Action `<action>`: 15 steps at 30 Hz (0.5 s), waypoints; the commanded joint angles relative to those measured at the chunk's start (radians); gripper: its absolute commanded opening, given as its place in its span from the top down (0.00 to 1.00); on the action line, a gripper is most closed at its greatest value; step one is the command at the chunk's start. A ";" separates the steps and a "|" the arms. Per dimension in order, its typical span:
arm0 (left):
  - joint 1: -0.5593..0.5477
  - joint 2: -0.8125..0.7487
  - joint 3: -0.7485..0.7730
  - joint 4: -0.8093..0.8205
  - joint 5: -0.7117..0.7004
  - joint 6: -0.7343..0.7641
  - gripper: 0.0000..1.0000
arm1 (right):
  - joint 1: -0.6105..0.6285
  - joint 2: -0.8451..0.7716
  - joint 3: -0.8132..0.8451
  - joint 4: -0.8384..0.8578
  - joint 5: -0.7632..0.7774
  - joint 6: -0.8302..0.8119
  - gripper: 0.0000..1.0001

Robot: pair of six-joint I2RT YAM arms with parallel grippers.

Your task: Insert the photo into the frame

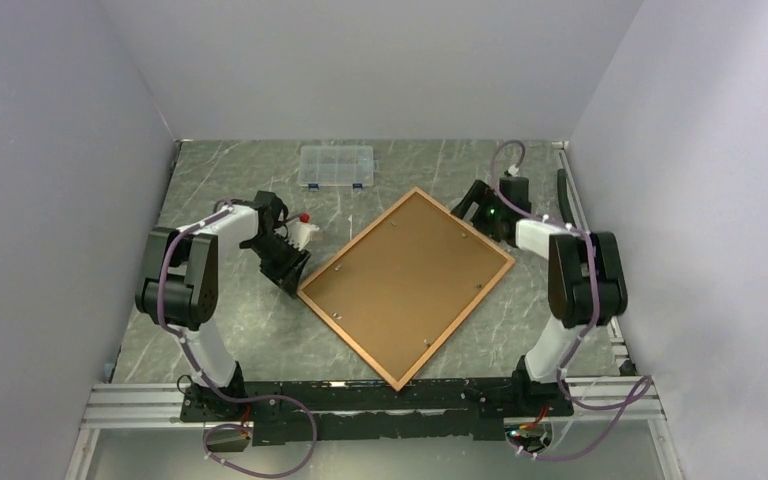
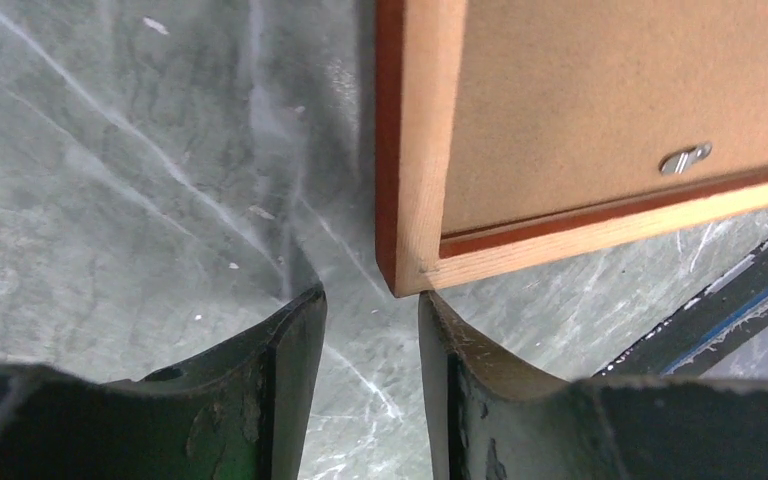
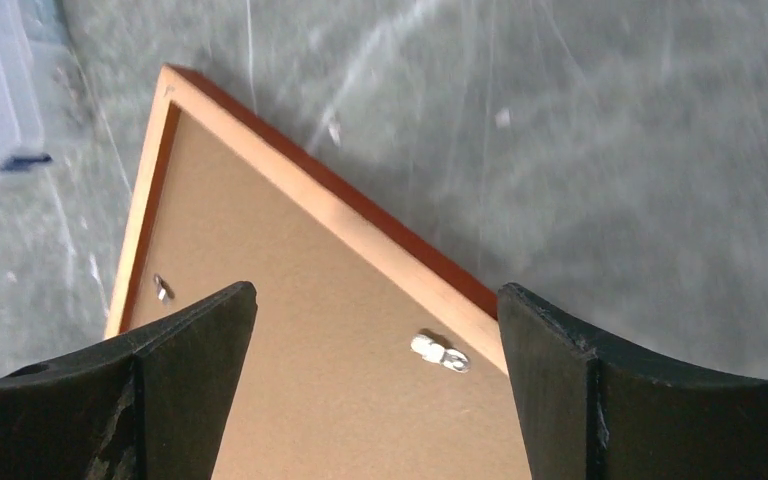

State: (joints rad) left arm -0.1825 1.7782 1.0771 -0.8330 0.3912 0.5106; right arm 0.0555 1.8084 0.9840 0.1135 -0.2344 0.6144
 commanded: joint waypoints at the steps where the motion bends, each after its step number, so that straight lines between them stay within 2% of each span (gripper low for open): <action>1: 0.009 0.166 0.034 0.309 -0.194 0.029 0.55 | 0.158 -0.179 -0.170 -0.152 0.044 0.082 0.07; 7: 0.010 0.166 0.054 0.264 -0.123 0.059 0.57 | 0.188 -0.341 -0.271 -0.253 0.212 0.099 0.05; 15: 0.029 0.089 0.016 0.215 -0.084 0.078 0.56 | 0.173 -0.319 -0.132 -0.297 0.198 0.047 0.04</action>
State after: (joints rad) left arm -0.1699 1.8233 1.1400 -0.8326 0.3775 0.5114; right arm 0.2291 1.4921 0.7624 -0.1432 -0.0593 0.6857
